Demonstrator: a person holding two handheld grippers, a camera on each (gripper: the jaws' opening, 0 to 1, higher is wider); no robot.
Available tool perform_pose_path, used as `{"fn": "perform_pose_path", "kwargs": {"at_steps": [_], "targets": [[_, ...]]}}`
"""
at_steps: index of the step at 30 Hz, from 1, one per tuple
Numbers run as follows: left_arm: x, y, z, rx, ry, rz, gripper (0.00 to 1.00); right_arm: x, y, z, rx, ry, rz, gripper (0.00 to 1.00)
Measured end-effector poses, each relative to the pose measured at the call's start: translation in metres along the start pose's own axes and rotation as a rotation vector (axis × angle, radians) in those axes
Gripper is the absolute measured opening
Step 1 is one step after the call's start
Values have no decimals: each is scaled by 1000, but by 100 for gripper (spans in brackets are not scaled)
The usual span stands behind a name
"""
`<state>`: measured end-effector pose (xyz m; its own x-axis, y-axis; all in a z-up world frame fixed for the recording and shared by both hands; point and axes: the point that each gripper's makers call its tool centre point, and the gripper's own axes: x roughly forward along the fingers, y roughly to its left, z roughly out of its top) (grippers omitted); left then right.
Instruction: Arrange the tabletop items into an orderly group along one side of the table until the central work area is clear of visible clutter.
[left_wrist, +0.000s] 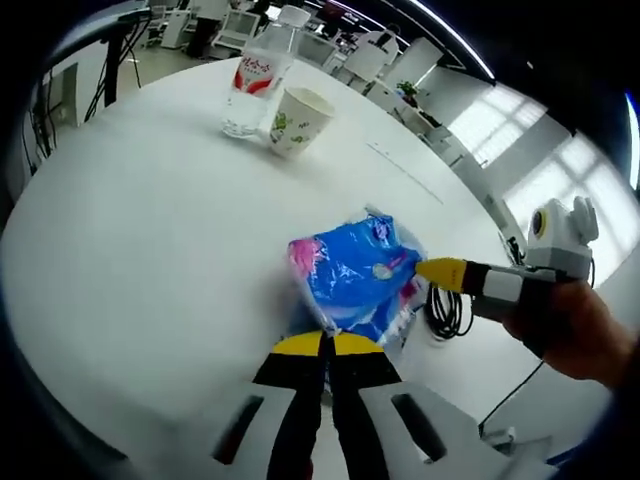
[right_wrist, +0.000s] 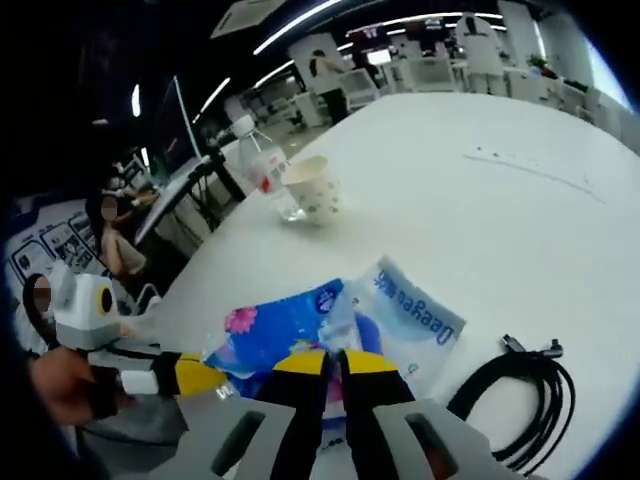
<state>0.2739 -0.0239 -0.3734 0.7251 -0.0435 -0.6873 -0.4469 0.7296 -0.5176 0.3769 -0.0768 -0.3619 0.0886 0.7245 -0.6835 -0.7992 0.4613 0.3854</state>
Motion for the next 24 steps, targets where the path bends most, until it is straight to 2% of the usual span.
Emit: {"fn": "perform_pose_path", "kwargs": {"at_steps": [3, 5, 14, 20, 24], "targets": [[-2, -3, 2, 19, -5, -8, 0, -12, 3, -7, 41, -24, -15, 1], [-2, -4, 4, 30, -5, -11, 0, -15, -4, -7, 62, -37, -23, 1], [-1, -12, 7, 72, -5, -31, 0, -28, -9, -19, 125, -77, -49, 1], [1, -15, 6, 88, -2, -40, 0, -39, -4, -39, 153, -94, -59, 1], [2, -19, 6, 110, 3, -46, 0, -45, -7, -45, 176, -105, -68, 1]]}}
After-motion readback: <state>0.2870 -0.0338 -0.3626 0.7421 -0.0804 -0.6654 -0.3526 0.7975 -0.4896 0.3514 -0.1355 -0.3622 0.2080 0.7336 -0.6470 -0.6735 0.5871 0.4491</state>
